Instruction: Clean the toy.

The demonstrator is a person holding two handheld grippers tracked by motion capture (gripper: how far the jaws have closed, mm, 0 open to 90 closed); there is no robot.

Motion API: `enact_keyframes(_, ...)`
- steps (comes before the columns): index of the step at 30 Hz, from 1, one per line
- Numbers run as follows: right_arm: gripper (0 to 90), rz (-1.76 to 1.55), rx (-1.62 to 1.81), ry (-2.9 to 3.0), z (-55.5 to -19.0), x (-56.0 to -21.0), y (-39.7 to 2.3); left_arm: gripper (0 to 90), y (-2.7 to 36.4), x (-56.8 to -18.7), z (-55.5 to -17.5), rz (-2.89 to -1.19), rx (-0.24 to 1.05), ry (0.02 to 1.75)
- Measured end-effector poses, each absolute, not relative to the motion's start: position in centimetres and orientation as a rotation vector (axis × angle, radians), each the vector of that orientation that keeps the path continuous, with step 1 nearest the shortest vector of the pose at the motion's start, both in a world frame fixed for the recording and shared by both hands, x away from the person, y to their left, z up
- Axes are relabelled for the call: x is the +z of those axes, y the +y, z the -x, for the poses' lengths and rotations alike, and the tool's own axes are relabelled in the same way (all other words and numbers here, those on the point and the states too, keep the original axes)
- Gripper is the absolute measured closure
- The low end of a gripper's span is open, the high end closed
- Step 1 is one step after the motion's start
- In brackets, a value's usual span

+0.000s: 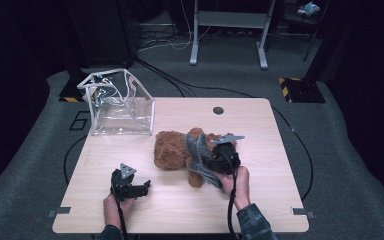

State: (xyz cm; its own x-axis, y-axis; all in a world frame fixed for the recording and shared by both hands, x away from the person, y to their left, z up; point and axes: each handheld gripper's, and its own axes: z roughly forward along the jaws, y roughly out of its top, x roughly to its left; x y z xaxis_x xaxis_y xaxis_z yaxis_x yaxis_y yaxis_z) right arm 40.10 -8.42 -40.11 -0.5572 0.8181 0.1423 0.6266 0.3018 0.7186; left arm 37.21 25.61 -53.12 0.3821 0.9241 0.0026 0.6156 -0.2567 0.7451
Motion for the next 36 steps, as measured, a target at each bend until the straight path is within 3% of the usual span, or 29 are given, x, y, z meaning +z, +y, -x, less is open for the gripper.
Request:
enact_keyframes(22,75.0,-1.576,1.011,2.023,-39.5,-40.7,-20.6,11.6,24.7,-52.8,-37.0,-1.994,0.593,1.362)
enact_keyframes(36,75.0,-1.665,0.997,1.982,-39.3,-42.3,-23.4,10.8,15.7,-49.8,-34.5,-1.934,0.488,1.246)
